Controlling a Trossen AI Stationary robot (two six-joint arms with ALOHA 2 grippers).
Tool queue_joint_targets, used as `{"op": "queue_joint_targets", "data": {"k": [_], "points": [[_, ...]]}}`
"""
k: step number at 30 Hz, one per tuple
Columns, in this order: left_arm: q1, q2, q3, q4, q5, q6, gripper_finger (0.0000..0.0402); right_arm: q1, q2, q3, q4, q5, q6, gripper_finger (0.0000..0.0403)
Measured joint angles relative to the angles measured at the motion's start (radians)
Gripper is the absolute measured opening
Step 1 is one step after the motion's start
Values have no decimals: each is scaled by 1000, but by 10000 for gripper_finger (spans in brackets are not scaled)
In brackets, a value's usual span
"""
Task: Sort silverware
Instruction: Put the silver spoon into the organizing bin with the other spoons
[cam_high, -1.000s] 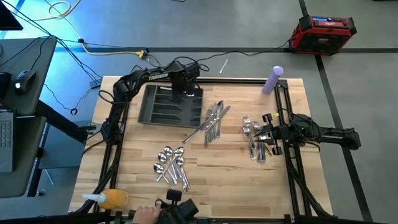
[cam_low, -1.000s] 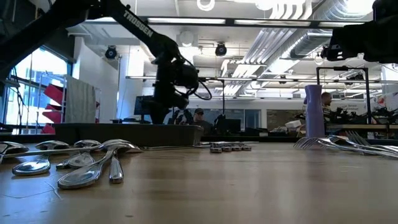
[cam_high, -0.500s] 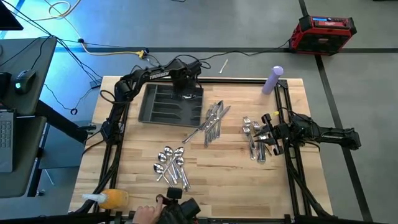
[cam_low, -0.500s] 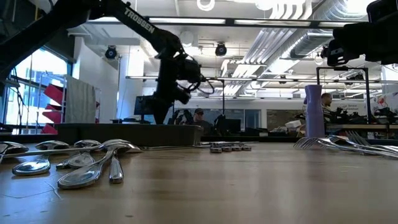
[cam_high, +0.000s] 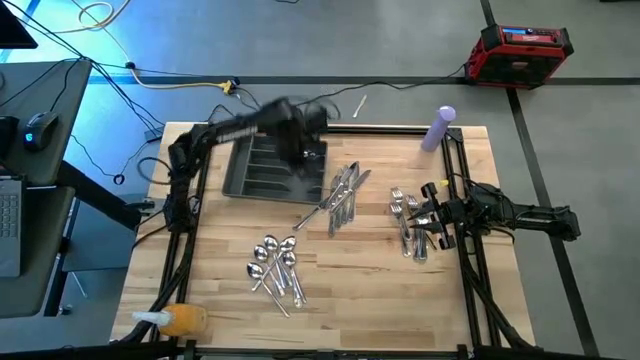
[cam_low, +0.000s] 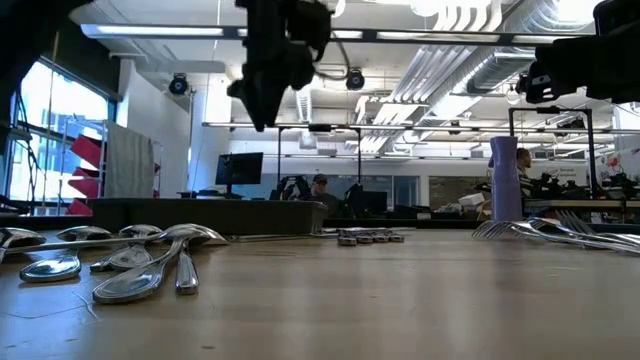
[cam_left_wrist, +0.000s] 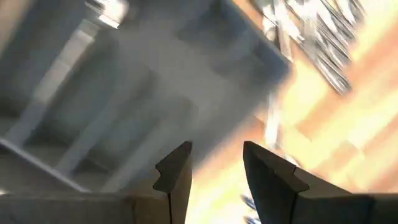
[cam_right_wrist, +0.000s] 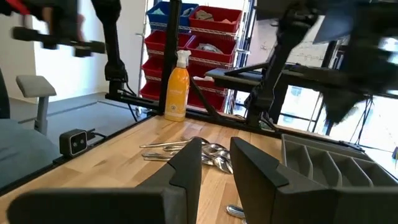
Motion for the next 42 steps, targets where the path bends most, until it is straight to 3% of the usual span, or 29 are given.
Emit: {"op": "queue_joint_targets", "data": {"k": [9,17,25,42], "points": [[-361,-39,-221,40,15,-445,122,0,0,0,0,0,-3,73],[-545,-41,-320,89,59,-783,122,0,0,0,1,0,-4,73],[-580,-40,-538,384,134,-842,122,0,0,0,5,0,0,73],[-567,-41,-722,591,139,-815,107,0,0,0,11,0,-3,73]]}}
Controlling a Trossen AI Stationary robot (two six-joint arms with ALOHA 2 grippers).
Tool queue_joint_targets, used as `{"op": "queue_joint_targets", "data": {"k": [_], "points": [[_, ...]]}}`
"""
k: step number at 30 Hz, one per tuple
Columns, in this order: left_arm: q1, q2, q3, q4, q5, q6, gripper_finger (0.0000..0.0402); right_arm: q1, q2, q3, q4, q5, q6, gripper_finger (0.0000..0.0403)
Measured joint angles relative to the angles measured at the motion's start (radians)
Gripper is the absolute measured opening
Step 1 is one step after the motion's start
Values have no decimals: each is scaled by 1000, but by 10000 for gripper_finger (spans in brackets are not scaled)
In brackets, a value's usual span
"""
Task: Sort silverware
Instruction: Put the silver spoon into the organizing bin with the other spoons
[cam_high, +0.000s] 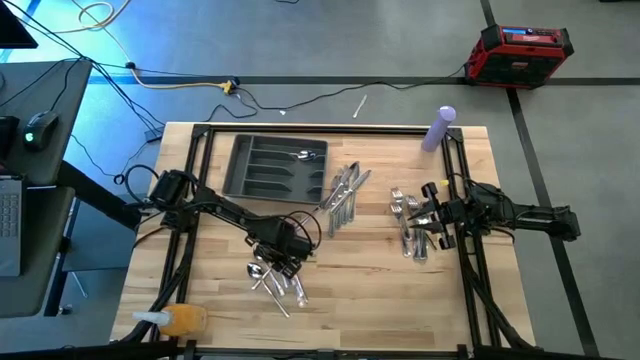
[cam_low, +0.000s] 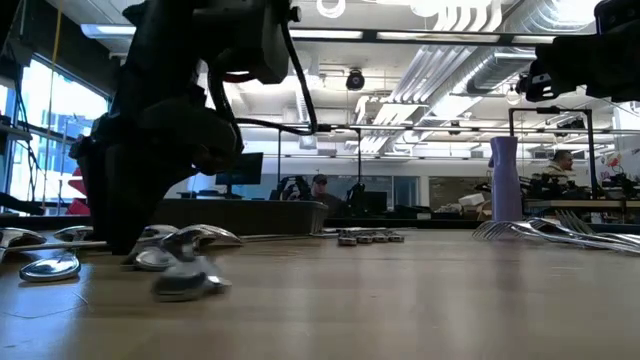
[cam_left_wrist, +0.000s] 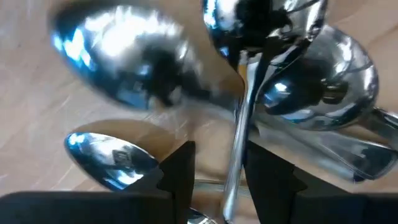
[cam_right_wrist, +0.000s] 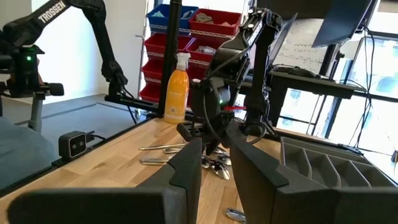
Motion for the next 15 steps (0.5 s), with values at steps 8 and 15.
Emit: {"op": "queue_joint_targets", "data": {"k": [8,15], "points": [[7,7,37,-23,-10,8,11,0,0,0,2,0,0,73],[15,4,240,-275,-93,50,3,0,0,0,2,0,0,73]]}}
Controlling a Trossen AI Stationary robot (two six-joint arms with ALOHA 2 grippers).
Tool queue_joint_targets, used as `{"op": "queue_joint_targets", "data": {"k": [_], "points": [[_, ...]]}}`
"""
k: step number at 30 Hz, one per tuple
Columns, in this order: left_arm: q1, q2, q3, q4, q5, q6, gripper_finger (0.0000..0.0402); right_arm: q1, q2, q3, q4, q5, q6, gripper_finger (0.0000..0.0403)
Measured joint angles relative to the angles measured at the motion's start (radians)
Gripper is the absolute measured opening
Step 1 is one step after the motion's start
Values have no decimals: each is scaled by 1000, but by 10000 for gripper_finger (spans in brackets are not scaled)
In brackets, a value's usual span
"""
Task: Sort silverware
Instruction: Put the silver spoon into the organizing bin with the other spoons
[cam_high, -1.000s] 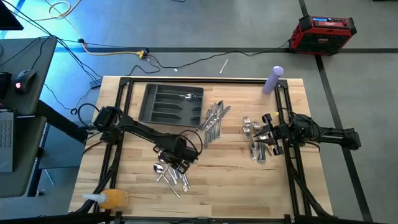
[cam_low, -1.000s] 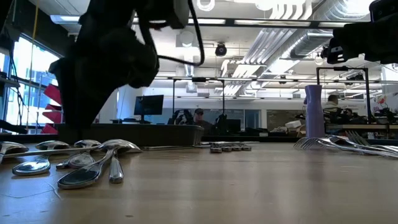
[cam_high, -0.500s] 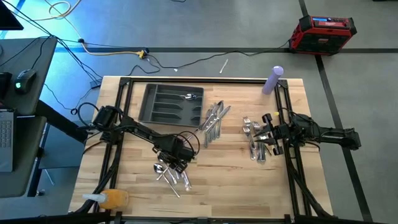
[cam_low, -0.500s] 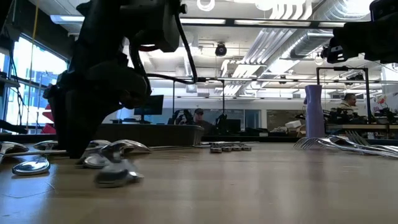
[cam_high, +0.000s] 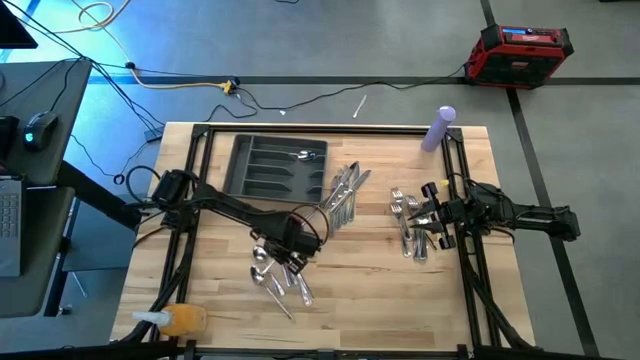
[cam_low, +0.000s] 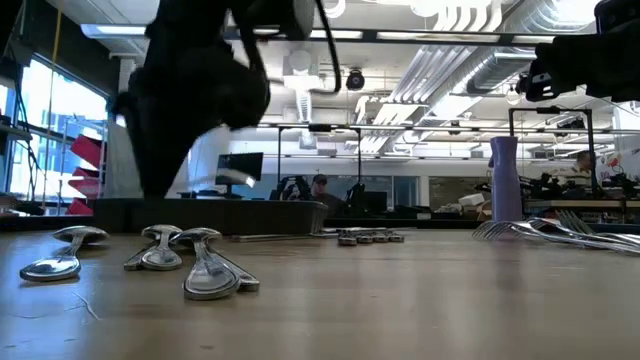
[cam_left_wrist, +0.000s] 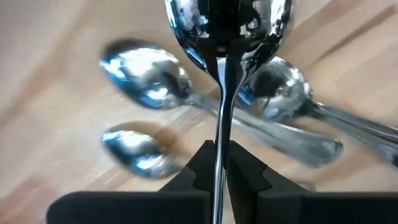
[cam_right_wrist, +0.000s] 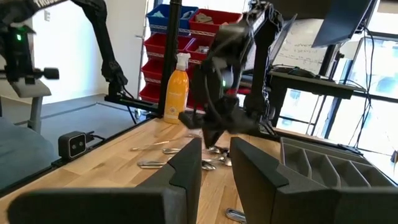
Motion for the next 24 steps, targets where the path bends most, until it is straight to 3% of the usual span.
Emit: {"op": "queue_joint_targets", "data": {"k": [6,10,14,18,24], "points": [[57,-4,244,-300,-173,109,1,0,0,0,0,0,-18,73],[129,-6,351,-402,-351,317,1,0,0,0,0,0,-21,73],[242,-5,353,-382,-472,710,0,0,0,0,0,0,-26,73],[389,-4,315,-273,-494,1138,0,0,0,0,0,0,-26,73],[619,-4,271,-91,-491,1456,0,0,0,0,0,0,-26,73]]}}
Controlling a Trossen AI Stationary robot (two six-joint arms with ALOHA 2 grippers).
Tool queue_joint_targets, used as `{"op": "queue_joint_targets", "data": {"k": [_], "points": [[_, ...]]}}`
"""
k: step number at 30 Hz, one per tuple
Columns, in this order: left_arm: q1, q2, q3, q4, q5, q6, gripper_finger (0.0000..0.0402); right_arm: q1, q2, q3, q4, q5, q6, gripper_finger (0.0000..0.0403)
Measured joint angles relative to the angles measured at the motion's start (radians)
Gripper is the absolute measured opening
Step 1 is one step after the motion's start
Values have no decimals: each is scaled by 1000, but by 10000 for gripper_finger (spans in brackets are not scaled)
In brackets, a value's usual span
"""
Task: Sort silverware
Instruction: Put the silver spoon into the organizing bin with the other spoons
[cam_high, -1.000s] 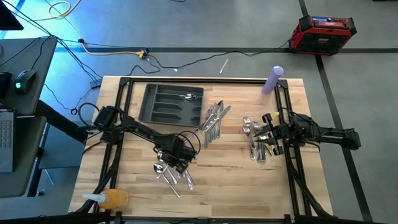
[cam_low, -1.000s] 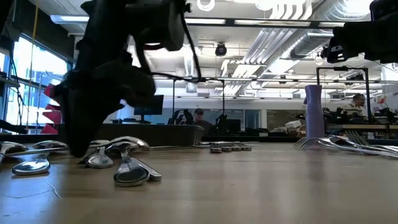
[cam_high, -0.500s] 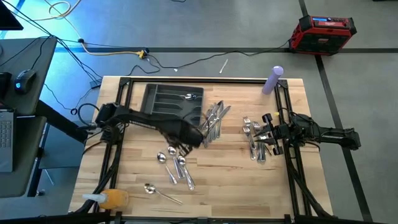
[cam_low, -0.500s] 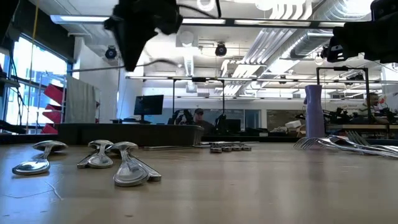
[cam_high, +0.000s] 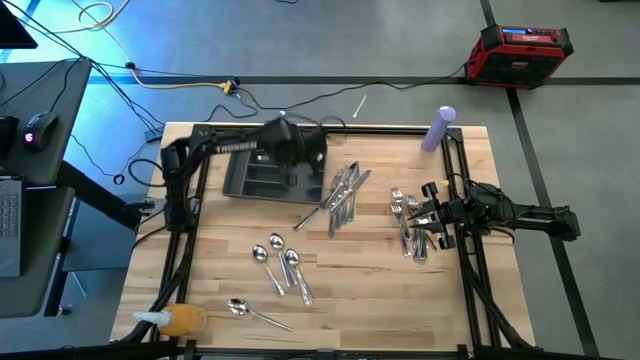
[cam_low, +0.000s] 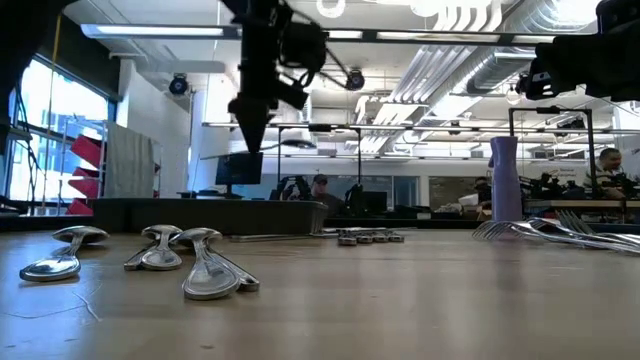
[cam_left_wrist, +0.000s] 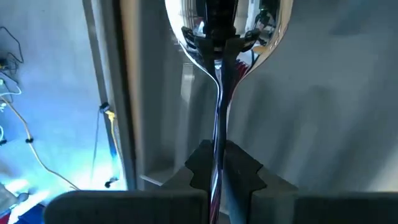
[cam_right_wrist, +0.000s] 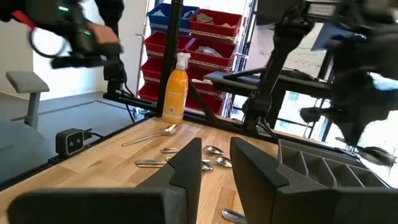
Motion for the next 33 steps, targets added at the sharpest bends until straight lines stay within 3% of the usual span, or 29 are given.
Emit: {"op": "queue_joint_targets", "data": {"k": [4,8,16,20,22,27,33], "points": [[85,0,-14,32,-9,77,0,0,0,0,-3,2,0,73],[66,0,-14,7,31,-3,0,0,0,0,-13,3,-6,73],[-130,0,-14,6,598,-228,0,0,0,0,-13,2,-26,73],[-295,9,-13,49,754,-297,0,0,0,0,-13,2,-26,73],[-380,25,-13,88,739,-331,0,0,0,0,-13,2,-27,73],[-535,61,-13,128,546,-493,0,0,0,0,-13,1,-26,73],[-562,101,-16,202,493,-1015,0,0,0,0,-10,-1,-38,73]]}}
